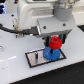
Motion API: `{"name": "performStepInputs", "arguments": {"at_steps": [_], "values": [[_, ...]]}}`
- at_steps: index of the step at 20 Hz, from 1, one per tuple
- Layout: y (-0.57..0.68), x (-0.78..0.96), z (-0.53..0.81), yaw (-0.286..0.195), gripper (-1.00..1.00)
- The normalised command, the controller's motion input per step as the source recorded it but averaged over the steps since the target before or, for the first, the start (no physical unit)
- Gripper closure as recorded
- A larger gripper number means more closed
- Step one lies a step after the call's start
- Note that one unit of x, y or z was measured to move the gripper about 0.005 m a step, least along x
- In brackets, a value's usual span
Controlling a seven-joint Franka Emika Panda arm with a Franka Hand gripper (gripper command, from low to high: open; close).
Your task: Insert the blue gear onto the right peg, followed by the red gear
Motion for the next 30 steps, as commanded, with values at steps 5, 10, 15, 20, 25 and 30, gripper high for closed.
{"name": "performStepInputs", "arguments": {"at_steps": [5,10,15,20,25,30], "values": [[-0.01,0.18,-0.14,0.0,1.0],[-0.02,0.15,-0.19,0.0,1.0],[-0.04,0.07,-0.28,0.0,1.0],[-0.13,0.04,-0.12,0.0,1.0],[-0.04,0.05,-0.21,0.0,1.0],[0.0,0.01,0.03,0.0,-1.0]]}}
